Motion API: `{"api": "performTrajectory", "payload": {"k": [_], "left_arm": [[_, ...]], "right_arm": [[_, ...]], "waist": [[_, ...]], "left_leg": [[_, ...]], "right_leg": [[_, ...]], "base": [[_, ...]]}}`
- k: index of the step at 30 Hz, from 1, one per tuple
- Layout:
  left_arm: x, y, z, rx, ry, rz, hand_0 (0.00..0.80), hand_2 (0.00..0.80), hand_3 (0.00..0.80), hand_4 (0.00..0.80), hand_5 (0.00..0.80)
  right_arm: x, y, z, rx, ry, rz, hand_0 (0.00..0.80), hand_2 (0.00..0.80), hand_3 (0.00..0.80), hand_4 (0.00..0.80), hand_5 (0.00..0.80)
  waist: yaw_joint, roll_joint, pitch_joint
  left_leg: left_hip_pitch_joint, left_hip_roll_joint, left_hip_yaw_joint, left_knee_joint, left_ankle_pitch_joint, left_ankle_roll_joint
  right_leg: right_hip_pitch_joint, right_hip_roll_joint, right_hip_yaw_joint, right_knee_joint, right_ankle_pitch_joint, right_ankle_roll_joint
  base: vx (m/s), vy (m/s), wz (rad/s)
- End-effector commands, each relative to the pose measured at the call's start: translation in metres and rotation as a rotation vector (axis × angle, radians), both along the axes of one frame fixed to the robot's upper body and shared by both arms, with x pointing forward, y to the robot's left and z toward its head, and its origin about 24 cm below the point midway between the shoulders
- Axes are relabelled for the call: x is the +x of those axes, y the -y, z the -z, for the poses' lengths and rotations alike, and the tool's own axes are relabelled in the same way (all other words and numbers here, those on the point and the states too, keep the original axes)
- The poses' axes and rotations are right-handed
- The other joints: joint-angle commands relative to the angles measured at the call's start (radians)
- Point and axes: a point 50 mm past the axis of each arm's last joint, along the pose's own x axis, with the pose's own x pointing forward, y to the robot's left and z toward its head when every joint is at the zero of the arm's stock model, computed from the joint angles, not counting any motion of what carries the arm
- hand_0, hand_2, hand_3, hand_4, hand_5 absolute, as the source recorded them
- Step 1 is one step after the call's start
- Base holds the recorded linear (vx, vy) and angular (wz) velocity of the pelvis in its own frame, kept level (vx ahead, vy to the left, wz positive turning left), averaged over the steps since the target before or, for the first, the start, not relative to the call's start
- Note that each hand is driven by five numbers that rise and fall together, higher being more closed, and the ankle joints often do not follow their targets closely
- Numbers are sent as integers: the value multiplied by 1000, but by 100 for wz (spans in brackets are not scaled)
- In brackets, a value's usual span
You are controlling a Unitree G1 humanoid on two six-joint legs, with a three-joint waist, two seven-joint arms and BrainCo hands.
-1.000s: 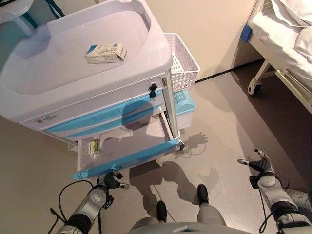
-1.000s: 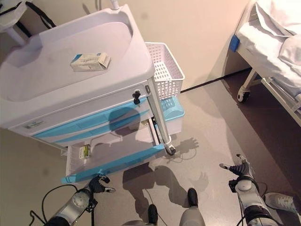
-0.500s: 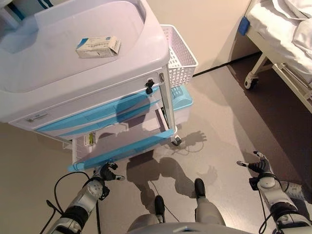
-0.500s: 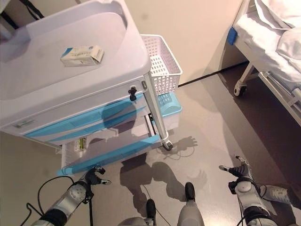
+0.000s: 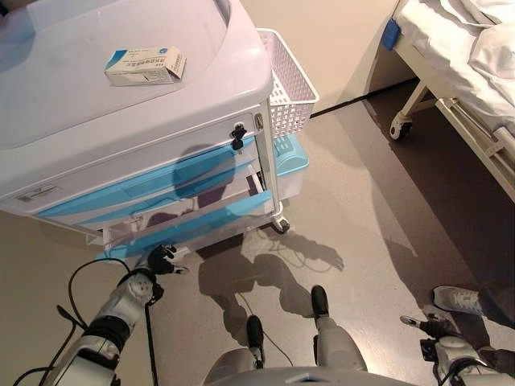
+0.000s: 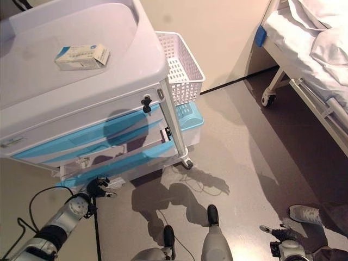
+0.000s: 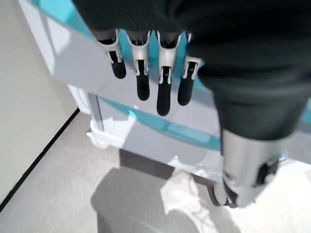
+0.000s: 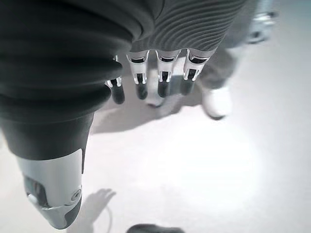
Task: Open the drawer and pick up the medicine
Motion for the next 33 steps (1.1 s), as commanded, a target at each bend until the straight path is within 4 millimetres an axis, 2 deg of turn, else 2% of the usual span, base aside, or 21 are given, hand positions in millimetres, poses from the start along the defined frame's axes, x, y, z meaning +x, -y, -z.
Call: {"api": "performTrajectory", "payload": {"k": [1, 9, 16, 22, 24, 25, 27, 28, 31, 33], "left_arm": [[22, -30, -40, 52, 150, -92, 0, 0, 0, 0, 0], [33, -31, -58, 79, 219, -75, 0, 0, 0, 0, 0], [38, -41, -73, 132, 256, -88, 0, 0, 0, 0, 0], [45, -54, -93, 196, 273, -82, 0, 0, 0, 0, 0], [49, -58, -101, 215, 277, -84, 0, 0, 0, 0, 0], [55, -61, -112, 240, 289, -76, 0, 0, 0, 0, 0], [55, -61, -112, 241, 289, -75, 0, 0, 0, 0, 0], [59, -64, -122, 254, 309, -82, 0, 0, 0, 0, 0], [61, -73, -134, 266, 332, -118, 0, 0, 0, 0, 0], [61, -75, -135, 270, 332, -125, 0, 0, 0, 0, 0]], "right_arm": [[-7, 7, -2, 6, -28, 37, 0, 0, 0, 0, 0], [-21, 8, 2, 25, -91, 50, 0, 0, 0, 0, 0], [-36, 8, 6, 45, -159, 54, 0, 0, 0, 0, 0], [-40, 11, 5, 48, -177, 47, 0, 0, 0, 0, 0], [-37, 12, 3, 42, -170, 40, 0, 0, 0, 0, 0], [-30, 13, 1, 35, -156, 27, 0, 0, 0, 0, 0], [-30, 13, 1, 36, -155, 27, 0, 0, 0, 0, 0], [-24, 13, 0, 31, -140, 19, 0, 0, 0, 0, 0], [-20, 5, 4, 51, -133, 4, 0, 0, 0, 0, 0], [-20, 4, 5, 56, -134, 1, 0, 0, 0, 0, 0]], "waist": [[-15, -18, -40], [-16, -16, -46], [-19, -21, -53], [-24, -26, -54], [-27, -31, -49], [-33, -39, -36], [-32, -40, -36], [-37, -55, -20], [-42, -89, 2], [-42, -96, 3]], "left_leg": [[-73, -51, -53, 22, 6, 15], [-68, -48, -55, 19, 3, 14], [-59, -44, -55, 16, 1, 12], [-64, -40, -51, 14, 2, 10], [-69, -37, -47, 15, 3, 9], [-85, -37, -44, 24, 4, 10], [-87, -37, -43, 26, 3, 10], [-115, -33, -35, 46, 2, 13], [-158, -27, -19, 77, 0, 16], [-171, -27, -17, 87, -1, 17]], "right_leg": [[22, -32, -26, 32, -43, 73], [27, -32, -26, 28, -45, 74], [35, -31, -26, 24, -46, 74], [30, -28, -26, 22, -42, 74], [20, -25, -24, 22, -37, 74], [2, -22, -18, 25, -30, 74], [0, -22, -18, 25, -29, 74], [-25, -20, -9, 30, -18, 73], [-69, -17, 10, 39, -1, 72], [-81, -18, 15, 45, 0, 71]], "base": [[0, 0, 0], [0, 0, 0], [0, 0, 0], [-8, 1, 0], [-69, 11, 0], [-65, 12, -1], [-75, 8, -5], [-114, 4, -8], [-122, 2, -9], [-51, 4, -21]]}}
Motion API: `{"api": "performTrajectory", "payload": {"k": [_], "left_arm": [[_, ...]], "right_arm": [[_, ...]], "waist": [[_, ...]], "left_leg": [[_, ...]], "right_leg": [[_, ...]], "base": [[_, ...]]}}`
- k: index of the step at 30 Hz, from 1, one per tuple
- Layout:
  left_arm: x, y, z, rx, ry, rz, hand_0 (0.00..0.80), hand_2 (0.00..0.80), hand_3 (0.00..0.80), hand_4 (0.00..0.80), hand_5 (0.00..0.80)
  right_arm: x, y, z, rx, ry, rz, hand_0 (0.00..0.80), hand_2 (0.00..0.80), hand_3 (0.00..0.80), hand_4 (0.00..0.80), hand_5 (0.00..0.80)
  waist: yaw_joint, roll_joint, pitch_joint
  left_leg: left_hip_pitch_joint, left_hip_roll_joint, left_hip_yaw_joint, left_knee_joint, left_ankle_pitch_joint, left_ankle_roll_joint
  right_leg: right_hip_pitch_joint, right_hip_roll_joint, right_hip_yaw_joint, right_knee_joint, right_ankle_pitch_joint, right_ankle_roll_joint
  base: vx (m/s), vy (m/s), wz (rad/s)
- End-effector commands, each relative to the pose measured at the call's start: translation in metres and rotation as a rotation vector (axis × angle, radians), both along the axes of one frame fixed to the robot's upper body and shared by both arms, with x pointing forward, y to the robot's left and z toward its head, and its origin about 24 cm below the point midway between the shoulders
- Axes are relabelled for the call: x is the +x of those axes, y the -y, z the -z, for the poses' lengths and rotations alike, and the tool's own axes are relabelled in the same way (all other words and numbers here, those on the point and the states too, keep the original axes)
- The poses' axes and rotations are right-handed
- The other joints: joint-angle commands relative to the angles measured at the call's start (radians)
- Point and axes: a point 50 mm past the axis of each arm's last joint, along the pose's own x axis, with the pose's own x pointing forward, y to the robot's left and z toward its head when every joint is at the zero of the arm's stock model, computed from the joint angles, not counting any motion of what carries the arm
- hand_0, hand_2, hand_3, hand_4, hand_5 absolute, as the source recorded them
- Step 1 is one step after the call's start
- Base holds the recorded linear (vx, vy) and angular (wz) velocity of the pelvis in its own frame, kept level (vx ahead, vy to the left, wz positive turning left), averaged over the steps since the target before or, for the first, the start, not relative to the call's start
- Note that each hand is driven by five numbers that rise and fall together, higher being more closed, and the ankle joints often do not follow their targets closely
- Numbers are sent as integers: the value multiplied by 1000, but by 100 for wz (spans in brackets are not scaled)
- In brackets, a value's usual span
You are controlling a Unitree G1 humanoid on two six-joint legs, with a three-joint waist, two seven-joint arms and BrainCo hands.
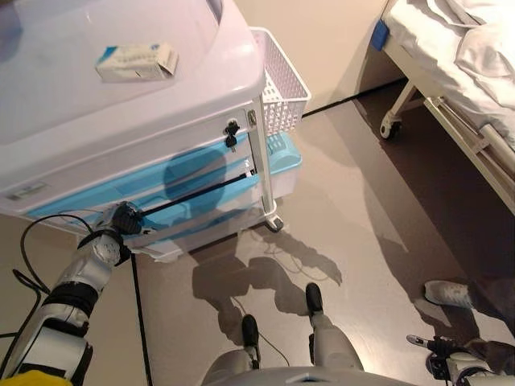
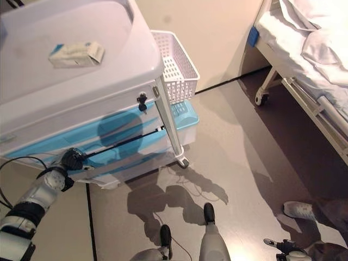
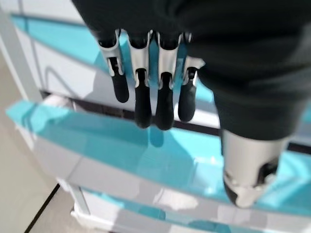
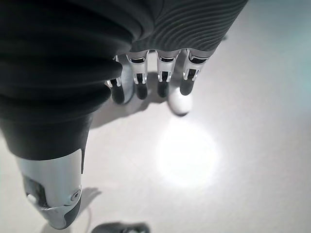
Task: Open the drawer and pick up the medicine
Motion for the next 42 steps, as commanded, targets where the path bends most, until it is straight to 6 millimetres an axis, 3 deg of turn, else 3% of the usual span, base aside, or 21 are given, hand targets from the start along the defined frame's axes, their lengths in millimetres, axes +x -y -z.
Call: {"api": "performTrajectory", "payload": {"k": [1, 14, 21, 32, 38, 42], "left_arm": [[22, -17, -54, 65, 160, -44, 0, 0, 0, 0, 0], [22, 4, -40, -11, 171, 25, 0, 0, 0, 0, 0], [13, 36, -50, -205, 373, 139, 0, 0, 0, 0, 0], [-3, 70, -73, -316, 578, 288, 0, 0, 0, 0, 0], [-4, 83, -78, -302, 531, 397, 0, 0, 0, 0, 0], [-3, 88, -68, -304, 462, 423, 0, 0, 0, 0, 0]], "right_arm": [[3, -1, 0, -5, -24, -25, 0, 0, 0, 0, 0], [9, -7, 2, 15, -5, -35, 0, 0, 0, 0, 0], [5, -19, 9, 57, 2, -26, 0, 0, 0, 0, 0], [5, -35, 17, 106, 8, -46, 0, 0, 0, 0, 0], [6, -37, 18, 114, 4, -63, 0, 0, 0, 0, 0], [6, -38, 18, 116, -1, -78, 0, 0, 0, 0, 0]], "waist": [[-20, -28, 28], [-8, -24, 21], [10, -22, 10], [22, -29, -8], [23, -28, -12], [20, -30, -14]], "left_leg": [[-93, -9, -43, 73, -14, 17], [-84, -20, -49, 69, -21, 19], [-69, -20, -53, 57, -22, 16], [-56, -24, -60, 45, -25, 17], [-55, -24, -64, 44, -25, 18], [-57, -23, -63, 43, -23, 18]], "right_leg": [[7, -17, -10, 47, -45, 75], [11, -22, -7, 56, -53, 73], [25, -21, -17, 43, -55, 71], [35, -21, -22, 37, -55, 70], [36, -21, -25, 37, -54, 69], [34, -22, -27, 35, -51, 69]], "base": [[-16, 5, -26], [-3, 1, -4], [0, 0, 0], [0, 0, 0], [0, 0, 0], [0, 0, 0]]}}
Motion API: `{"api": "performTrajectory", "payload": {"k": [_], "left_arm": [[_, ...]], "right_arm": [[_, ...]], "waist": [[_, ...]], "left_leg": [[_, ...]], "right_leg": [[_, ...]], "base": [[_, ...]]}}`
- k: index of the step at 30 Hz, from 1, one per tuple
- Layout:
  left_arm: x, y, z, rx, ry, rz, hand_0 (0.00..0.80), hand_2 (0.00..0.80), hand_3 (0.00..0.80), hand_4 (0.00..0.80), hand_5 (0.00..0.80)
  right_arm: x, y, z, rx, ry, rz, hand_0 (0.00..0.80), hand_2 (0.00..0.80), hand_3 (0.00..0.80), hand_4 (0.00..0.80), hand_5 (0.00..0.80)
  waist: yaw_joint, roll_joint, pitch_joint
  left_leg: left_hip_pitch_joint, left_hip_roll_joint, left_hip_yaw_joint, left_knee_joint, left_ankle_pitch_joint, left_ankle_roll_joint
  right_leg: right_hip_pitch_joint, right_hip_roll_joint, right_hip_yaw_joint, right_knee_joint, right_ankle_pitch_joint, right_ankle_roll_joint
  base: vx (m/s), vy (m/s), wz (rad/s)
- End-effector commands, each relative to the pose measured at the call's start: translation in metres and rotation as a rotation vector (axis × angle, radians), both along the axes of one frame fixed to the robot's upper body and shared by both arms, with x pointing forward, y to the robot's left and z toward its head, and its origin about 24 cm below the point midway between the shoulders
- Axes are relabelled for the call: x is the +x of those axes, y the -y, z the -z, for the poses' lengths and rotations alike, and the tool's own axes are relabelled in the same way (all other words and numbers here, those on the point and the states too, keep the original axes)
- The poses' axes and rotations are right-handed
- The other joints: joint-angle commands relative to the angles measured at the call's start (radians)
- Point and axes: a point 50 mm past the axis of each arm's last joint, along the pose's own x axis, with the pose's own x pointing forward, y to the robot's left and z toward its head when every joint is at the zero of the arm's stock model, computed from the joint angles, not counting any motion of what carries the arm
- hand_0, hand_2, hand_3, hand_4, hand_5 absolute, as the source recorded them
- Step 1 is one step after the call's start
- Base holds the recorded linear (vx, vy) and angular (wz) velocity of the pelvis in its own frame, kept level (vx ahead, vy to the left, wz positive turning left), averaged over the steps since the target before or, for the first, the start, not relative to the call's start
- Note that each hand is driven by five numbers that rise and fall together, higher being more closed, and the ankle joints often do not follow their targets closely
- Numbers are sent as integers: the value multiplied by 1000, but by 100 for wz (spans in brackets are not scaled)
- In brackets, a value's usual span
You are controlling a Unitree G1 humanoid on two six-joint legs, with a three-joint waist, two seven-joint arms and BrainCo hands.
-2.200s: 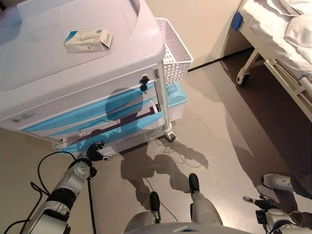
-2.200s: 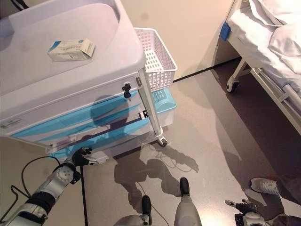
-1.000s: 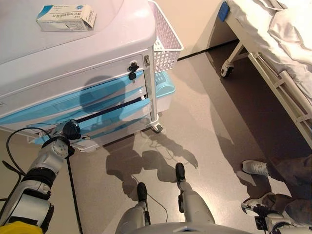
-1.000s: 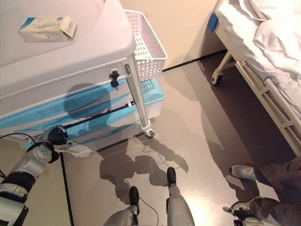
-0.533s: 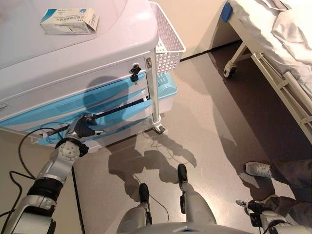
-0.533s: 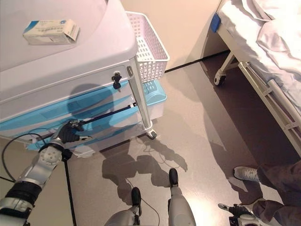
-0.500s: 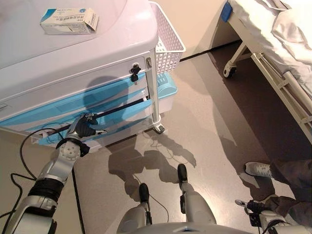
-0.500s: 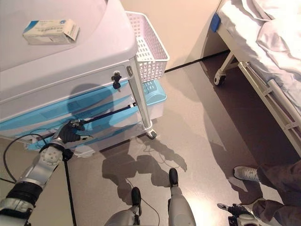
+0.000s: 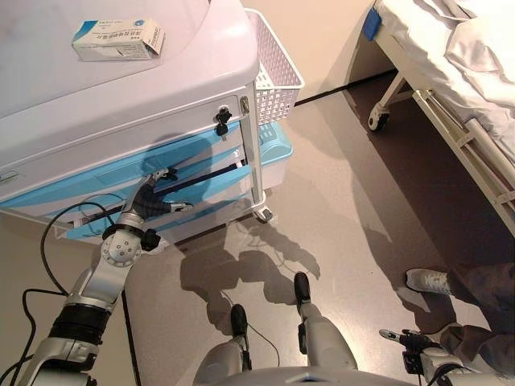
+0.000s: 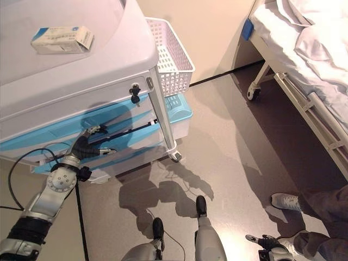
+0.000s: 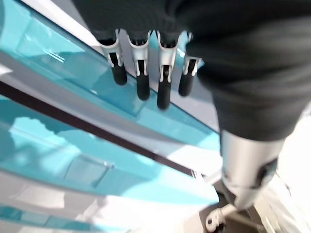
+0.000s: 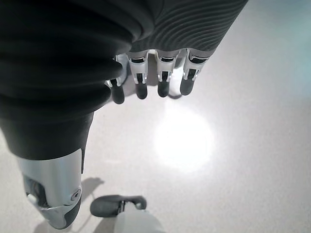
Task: Open the drawer and pick up the medicine
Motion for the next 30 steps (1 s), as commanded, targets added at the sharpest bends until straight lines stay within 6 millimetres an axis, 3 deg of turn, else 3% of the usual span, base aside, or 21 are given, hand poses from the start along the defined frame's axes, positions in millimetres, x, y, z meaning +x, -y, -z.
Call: {"api": "performTrajectory", "payload": {"k": [1, 15, 30], "left_arm": [[7, 3, -24, -6, 92, 54, 0, 0, 0, 0, 0], [8, 11, 28, 76, -170, 97, 0, 0, 0, 0, 0], [14, 7, 51, 192, -301, 87, 0, 0, 0, 0, 0]], "right_arm": [[-7, -1, 2, -4, -34, -29, 0, 0, 0, 0, 0], [4, 4, -4, -36, -1, -44, 0, 0, 0, 0, 0], [10, 7, -6, -54, 5, -67, 0, 0, 0, 0, 0]], "waist": [[-8, -14, -53], [-17, -20, -26], [-30, -23, -11]], "left_leg": [[-98, -31, -70, 61, -27, 20], [-130, -29, -65, 75, -21, 21], [-145, -28, -59, 80, -22, 21]], "right_leg": [[13, -24, -25, 36, -57, 75], [-15, -24, -27, 44, -50, 75], [-31, -22, -23, 47, -51, 76]], "base": [[0, 0, 0], [0, 0, 0], [0, 0, 0]]}}
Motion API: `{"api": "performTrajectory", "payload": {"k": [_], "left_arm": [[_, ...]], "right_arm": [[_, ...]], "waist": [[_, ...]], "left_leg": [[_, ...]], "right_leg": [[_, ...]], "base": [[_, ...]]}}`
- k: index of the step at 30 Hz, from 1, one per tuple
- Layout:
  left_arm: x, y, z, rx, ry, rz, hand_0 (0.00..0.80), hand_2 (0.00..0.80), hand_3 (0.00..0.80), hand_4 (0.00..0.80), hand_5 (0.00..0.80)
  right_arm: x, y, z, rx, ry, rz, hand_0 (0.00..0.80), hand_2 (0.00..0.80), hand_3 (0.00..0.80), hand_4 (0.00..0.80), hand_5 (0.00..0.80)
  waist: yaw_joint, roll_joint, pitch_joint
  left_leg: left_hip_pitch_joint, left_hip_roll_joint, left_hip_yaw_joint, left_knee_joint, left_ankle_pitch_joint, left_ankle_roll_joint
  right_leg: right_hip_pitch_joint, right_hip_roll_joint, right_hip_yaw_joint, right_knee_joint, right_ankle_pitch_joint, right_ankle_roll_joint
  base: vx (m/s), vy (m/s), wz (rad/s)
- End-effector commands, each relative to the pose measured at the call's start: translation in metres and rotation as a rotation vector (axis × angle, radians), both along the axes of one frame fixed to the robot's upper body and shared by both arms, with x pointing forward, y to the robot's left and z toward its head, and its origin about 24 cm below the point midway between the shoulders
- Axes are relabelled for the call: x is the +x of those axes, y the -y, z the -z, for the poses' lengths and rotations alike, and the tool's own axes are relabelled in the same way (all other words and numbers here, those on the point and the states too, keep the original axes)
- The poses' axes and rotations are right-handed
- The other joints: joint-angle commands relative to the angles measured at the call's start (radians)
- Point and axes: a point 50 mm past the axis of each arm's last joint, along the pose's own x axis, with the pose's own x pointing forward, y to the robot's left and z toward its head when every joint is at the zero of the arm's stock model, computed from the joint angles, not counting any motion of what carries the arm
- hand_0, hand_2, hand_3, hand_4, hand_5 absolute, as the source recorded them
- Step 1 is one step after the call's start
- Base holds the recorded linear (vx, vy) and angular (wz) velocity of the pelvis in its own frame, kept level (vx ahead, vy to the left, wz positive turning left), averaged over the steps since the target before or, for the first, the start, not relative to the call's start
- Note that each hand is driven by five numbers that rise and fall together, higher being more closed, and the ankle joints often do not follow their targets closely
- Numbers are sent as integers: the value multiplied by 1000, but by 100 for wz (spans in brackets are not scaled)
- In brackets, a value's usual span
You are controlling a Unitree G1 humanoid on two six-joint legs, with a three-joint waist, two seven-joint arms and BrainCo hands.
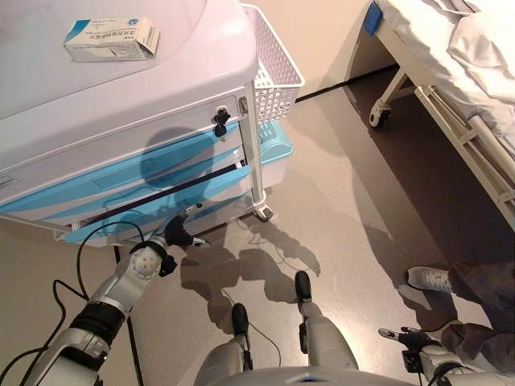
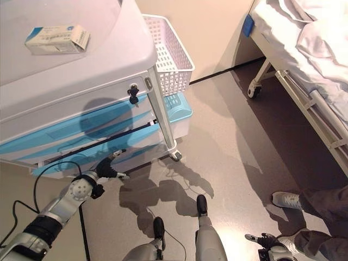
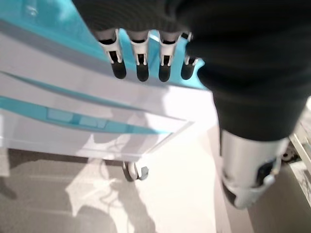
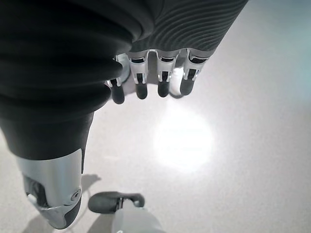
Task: Open the drawer and pick up the medicine
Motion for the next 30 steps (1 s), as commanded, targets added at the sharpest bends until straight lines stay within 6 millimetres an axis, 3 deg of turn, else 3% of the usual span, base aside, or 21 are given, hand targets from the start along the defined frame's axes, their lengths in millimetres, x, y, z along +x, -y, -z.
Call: {"api": "performTrajectory", "payload": {"k": [1, 20, 30], "left_arm": [[18, -11, -21, 74, 77, -22, 0, 0, 0, 0, 0], [33, -73, -41, 285, 72, -246, 0, 0, 0, 0, 0], [30, -87, -41, 319, 70, -312, 0, 0, 0, 0, 0]], "right_arm": [[4, 7, -5, -41, 0, -25, 0, 0, 0, 0, 0], [6, 19, -11, -76, -2, -37, 0, 0, 0, 0, 0], [7, 19, -12, -78, 3, -35, 0, 0, 0, 0, 0]], "waist": [[-22, -28, 12], [-36, -43, 29], [-33, -45, 32]], "left_leg": [[-109, -26, -59, 79, -22, 20], [-133, -17, -51, 77, -13, 15], [-138, -16, -55, 79, -10, 13]], "right_leg": [[4, -21, -22, 47, -55, 81], [-26, -16, -10, 49, -46, 81], [-28, -16, -14, 49, -47, 79]], "base": [[0, 0, 0], [0, 0, 0], [0, 0, 0]]}}
